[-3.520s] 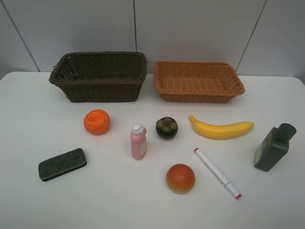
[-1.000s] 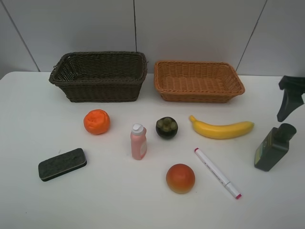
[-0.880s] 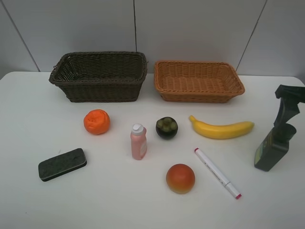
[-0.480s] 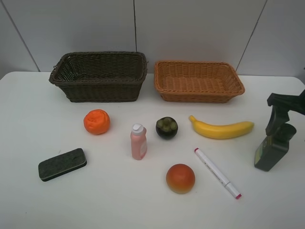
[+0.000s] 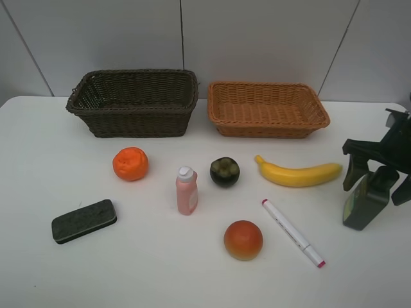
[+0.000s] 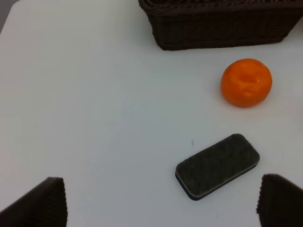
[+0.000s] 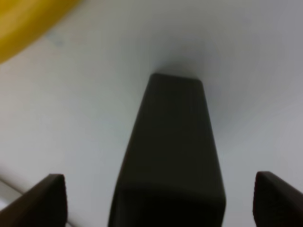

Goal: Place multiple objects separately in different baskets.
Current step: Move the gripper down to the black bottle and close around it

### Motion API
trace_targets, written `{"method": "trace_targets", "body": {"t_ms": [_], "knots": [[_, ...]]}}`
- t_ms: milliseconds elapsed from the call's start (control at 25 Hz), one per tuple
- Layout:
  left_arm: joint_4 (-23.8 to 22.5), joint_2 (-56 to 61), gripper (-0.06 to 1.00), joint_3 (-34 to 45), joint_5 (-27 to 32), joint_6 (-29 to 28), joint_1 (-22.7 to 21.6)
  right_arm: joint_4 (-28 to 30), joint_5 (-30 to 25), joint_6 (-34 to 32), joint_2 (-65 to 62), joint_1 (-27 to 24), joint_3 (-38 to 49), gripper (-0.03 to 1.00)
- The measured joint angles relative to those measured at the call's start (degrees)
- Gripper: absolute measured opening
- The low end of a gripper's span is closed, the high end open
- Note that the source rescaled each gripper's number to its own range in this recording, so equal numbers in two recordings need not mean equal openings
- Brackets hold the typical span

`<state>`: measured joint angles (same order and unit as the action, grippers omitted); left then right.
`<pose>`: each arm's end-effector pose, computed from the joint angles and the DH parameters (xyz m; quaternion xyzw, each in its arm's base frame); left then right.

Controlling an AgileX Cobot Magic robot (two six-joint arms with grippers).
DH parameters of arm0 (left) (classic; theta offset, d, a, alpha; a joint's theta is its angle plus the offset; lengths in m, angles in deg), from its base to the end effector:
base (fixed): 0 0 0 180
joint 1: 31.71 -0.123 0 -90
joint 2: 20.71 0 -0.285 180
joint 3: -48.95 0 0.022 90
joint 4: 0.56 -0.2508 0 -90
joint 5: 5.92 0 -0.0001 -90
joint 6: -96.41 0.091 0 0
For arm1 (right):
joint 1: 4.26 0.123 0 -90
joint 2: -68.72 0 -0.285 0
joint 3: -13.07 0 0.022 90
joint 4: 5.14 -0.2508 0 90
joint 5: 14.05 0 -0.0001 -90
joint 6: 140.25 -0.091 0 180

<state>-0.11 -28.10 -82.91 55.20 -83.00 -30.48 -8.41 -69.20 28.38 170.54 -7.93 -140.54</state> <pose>-0.0070 -0.0005 0.2788 0.0137 0.8509 -0.0069 0.5251 0.2634 -0.0126 0.1734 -0.1476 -0.9883 -0.0209 0.0308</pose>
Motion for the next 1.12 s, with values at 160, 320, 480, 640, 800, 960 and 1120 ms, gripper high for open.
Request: {"method": "trace_targets", "body": {"t_ms": [160, 320, 480, 640, 800, 960, 1120], "knots": [[0.0, 0.0, 1.00, 0.0, 0.0, 0.0, 0.0, -0.1, 0.4, 0.0, 1.1, 0.0, 0.0, 0.98], [0.0, 0.0, 1.00, 0.0, 0.0, 0.0, 0.0, -0.6, 0.5, 0.0, 1.2, 0.0, 0.0, 0.98], [0.0, 0.0, 1.00, 0.0, 0.0, 0.0, 0.0, -0.9, 0.6, 0.0, 1.2, 0.0, 0.0, 0.98], [0.0, 0.0, 1.00, 0.0, 0.0, 0.0, 0.0, -0.9, 0.3, 0.0, 1.2, 0.0, 0.0, 0.98], [0.0, 0.0, 1.00, 0.0, 0.0, 0.0, 0.0, -0.9, -1.1, 0.0, 1.2, 0.0, 0.0, 0.76], [0.0, 0.0, 1.00, 0.0, 0.0, 0.0, 0.0, -0.9, -1.6, 0.0, 1.2, 0.0, 0.0, 0.37], [0.0, 0.0, 1.00, 0.0, 0.0, 0.0, 0.0, -0.9, -1.6, 0.0, 1.2, 0.0, 0.0, 0.36]]}}
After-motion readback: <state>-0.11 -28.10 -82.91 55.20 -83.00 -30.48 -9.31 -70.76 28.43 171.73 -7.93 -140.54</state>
